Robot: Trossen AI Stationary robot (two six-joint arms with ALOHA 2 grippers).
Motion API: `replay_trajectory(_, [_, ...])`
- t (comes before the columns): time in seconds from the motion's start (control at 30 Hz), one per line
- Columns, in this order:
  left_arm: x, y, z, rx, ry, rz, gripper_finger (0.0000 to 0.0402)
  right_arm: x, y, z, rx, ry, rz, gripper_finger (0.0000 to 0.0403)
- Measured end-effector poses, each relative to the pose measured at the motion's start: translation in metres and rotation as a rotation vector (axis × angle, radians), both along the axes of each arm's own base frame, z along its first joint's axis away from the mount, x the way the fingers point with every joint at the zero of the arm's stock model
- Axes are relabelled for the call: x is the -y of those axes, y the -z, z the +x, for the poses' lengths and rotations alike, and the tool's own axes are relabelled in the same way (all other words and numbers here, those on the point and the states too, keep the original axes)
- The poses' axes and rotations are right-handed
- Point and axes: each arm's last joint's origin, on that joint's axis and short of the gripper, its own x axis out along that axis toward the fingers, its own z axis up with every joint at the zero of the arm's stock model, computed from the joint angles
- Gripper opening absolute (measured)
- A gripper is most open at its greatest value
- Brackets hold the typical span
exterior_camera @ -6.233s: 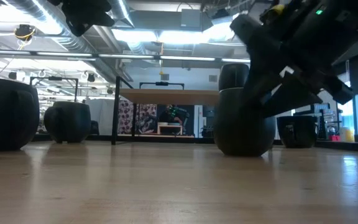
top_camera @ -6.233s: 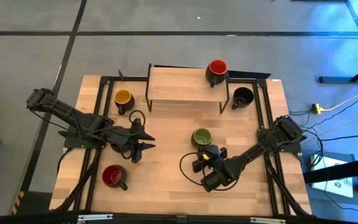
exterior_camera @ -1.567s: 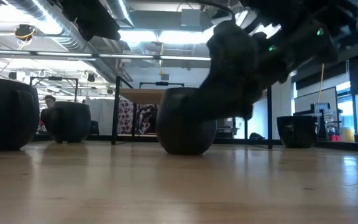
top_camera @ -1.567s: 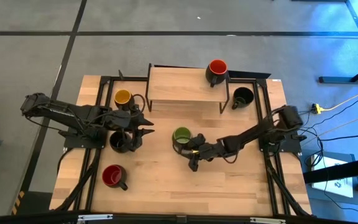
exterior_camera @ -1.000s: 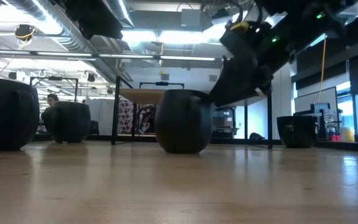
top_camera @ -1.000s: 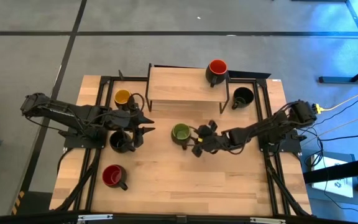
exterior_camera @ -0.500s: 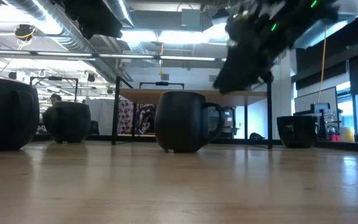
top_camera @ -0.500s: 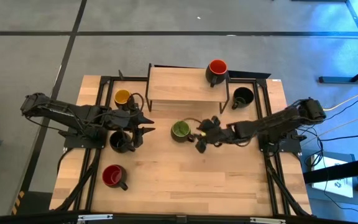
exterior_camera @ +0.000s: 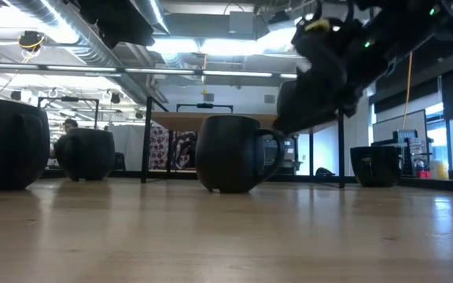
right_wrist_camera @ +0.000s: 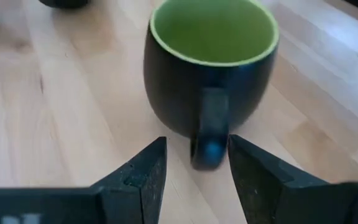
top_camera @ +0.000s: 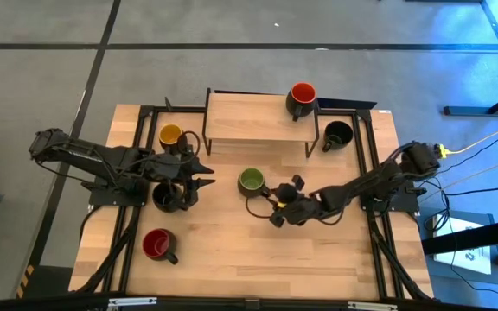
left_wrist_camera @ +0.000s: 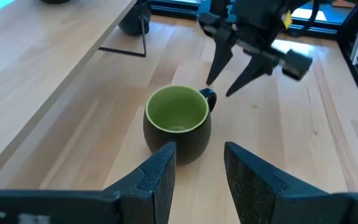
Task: Place coffee mugs
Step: Put the green mug on the shelf
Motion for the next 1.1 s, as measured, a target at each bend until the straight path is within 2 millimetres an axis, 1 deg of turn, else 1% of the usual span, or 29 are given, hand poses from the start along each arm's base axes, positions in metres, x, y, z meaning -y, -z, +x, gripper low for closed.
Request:
replay_trajectory(0.13, [0.000, 0.000, 0.000, 0.000, 0.000, 0.000, 0.0131, 0.002, 0.012, 0.002, -0.020, 0.053, -0.031, 0.0160])
replay_trajectory(0.27, [0.000, 0.000, 0.000, 0.000, 0.000, 0.000, 0.0131, 0.006, 0.017, 0.006, -0.015, 0.070, -0.032, 0.0160])
replay_trajectory(0.43, [0.000, 0.000, 0.000, 0.001, 0.000, 0.000, 0.0131, 0.014, 0.027, 0.013, -0.018, 0.082, -0.014, 0.0159])
replay_trajectory(0.53, [0.000, 0.000, 0.000, 0.000, 0.000, 0.000, 0.0131, 0.015, 0.030, 0.017, -0.007, 0.060, 0.004, 0.0137])
replay_trajectory(0.7, [0.000, 0.000, 0.000, 0.001, 0.000, 0.000, 0.0131, 0.014, 0.032, 0.018, -0.012, 0.048, 0.006, 0.0047])
replay_trajectory(0.87, [0.000, 0.001, 0.000, -0.002, -0.005, -0.030, 0.0131, 0.014, 0.032, 0.017, -0.001, 0.066, 0.039, 0.0043])
replay_trajectory(0.97, [0.000, 0.001, 0.000, -0.007, 0.010, -0.008, 0.0131, 0.014, 0.031, 0.018, 0.004, 0.073, 0.044, 0.0043])
replay_trajectory(1.1, [0.000, 0.001, 0.000, -0.006, 0.003, 0.000, 0.0131, 0.013, 0.024, 0.022, 0.009, 0.081, 0.035, 0.0043])
